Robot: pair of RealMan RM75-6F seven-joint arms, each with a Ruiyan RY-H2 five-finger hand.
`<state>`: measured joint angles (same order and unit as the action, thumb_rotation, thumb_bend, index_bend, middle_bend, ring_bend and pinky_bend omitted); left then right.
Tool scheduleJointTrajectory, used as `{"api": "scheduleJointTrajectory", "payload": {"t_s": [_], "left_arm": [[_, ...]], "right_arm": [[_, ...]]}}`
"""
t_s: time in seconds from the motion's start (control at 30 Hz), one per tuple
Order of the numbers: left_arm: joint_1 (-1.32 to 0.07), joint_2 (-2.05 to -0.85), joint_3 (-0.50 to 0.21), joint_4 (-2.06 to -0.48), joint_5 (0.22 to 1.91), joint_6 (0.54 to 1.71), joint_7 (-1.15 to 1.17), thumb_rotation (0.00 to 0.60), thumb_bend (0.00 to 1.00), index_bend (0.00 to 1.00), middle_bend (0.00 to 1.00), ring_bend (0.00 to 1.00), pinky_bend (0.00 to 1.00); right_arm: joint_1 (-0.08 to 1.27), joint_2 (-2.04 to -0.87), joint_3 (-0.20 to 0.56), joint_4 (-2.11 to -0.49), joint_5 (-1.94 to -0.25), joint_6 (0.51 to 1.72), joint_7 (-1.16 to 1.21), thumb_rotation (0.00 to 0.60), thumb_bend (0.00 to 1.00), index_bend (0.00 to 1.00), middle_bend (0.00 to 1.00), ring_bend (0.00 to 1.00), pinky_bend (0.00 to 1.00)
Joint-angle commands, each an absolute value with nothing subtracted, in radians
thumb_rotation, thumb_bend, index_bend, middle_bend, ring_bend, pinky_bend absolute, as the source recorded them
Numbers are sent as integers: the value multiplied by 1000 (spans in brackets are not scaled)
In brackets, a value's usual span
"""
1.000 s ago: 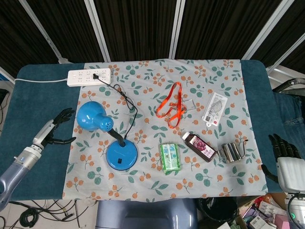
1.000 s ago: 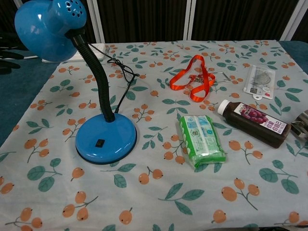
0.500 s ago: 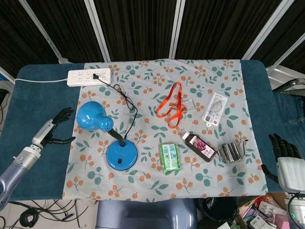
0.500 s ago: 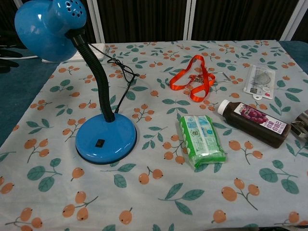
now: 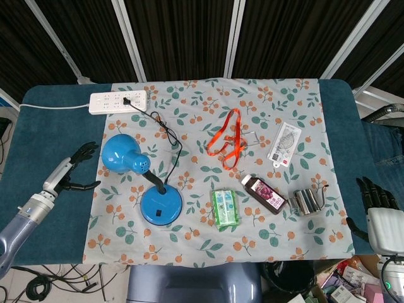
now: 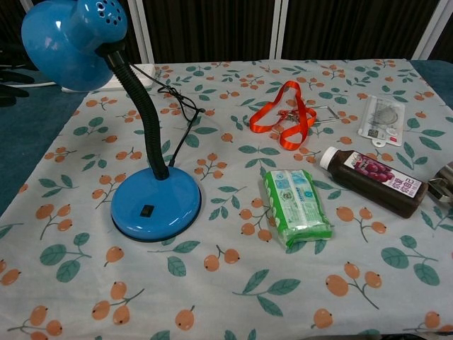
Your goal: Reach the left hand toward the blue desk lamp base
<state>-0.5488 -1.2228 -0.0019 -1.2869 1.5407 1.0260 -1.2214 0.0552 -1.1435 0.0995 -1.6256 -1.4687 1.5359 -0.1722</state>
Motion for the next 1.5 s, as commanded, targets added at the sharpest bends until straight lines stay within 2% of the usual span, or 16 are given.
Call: {"api": "scheduleJointTrajectory", "payload": {"t_s": [0.03,0.2,0.37,0.53,0.6,0.73,0.9,1.17,1.5], "left_arm": [[-550,-1219,11,-1292,1557,1022,-1213,600,225,0,76,44,137],[-557,-1190,65,-1301,1629,1012,-1154,600,239,0,90,45,142],[-521,-1179,123,-1307,1686,1042,-973,600,250,0,96,51,142],[-474,-1195,152,-1334,1712,1081,-715,600,344,0,134,106,158],[-469,-1199,157,-1344,1719,1081,-660,600,364,0,164,147,197],[-466,-1206,178,-1411,1737,1052,-486,600,416,0,271,282,362],[-473,-1221,169,-1484,1728,1019,-326,600,472,1,397,427,524],[-473,-1287,117,-1544,1685,1021,-192,600,574,44,583,622,643],[-503,-1331,88,-1638,1626,952,-60,600,586,92,661,693,690]], "right_arm": [[55,-1143,99,-1626,-1468,1535,-172,600,159,4,56,120,161],[54,-1143,101,-1627,-1466,1538,-171,600,159,4,55,120,161],[52,-1142,99,-1630,-1468,1539,-172,600,160,4,56,120,161],[53,-1142,99,-1630,-1467,1537,-173,600,160,4,56,120,161],[53,-1142,99,-1630,-1467,1537,-173,600,160,4,56,120,161],[53,-1142,99,-1630,-1467,1538,-174,600,160,4,56,120,161],[52,-1143,101,-1630,-1466,1540,-174,600,162,4,56,121,161],[52,-1143,101,-1630,-1463,1539,-173,600,163,4,56,121,161],[51,-1143,102,-1630,-1462,1540,-172,600,162,4,56,120,161]]}}
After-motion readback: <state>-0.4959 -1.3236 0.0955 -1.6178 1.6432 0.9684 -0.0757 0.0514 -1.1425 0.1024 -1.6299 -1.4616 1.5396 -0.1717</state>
